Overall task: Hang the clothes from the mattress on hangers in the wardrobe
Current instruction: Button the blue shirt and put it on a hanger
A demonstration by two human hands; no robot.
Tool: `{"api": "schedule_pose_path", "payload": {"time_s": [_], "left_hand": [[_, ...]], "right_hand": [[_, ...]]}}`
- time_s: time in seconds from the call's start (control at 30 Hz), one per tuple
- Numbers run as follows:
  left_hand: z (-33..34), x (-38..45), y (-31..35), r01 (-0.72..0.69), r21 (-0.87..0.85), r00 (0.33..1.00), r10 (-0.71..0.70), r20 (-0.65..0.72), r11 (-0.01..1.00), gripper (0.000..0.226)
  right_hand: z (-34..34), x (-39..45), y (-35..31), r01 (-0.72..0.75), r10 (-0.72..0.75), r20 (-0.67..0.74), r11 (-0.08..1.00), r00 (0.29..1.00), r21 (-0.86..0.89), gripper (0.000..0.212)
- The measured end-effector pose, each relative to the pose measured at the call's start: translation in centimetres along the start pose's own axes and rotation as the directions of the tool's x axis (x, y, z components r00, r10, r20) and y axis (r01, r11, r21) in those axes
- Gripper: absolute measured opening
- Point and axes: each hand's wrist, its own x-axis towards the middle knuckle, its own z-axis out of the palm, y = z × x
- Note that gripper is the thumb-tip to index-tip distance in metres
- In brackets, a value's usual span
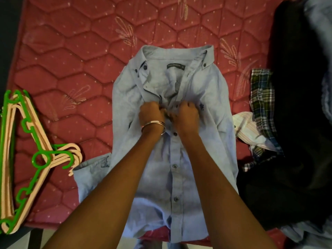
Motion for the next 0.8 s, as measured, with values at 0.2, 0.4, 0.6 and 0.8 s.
{"api": "schedule_pose_path", "payload": {"time_s": [0.2,0.4,0.6,0.8], "left_hand": [[1.1,0.4,-0.5,0.097,-0.198,0.994,-0.104,-0.024,0.975,0.012],[0.3,-1.4,0.5,-0.054,-0.408,0.992,0.0,-0.129,0.911,0.005],[-0.3,-1.6,1.4,-0.114,-0.501,0.993,0.099,-0.056,0.858,0.007],[0.3,-0.9,1.1,0.067,-0.641,0.995,-0.001,0.103,0.764,0.01]], "right_hand": [[0.6,-0.3,1.2,-0.151,0.147,0.066,0.987,0.987,0.057,0.024],[0.5,-1.7,0.8,-0.075,0.148,-0.183,0.932,0.972,0.355,0.009],[0.5,-1.9,1.5,0.074,0.003,-0.203,0.925,0.979,0.373,0.014],[0.1,-2.3,2.4,0.036,0.054,-0.153,0.845,0.987,0.533,0.02]]}}
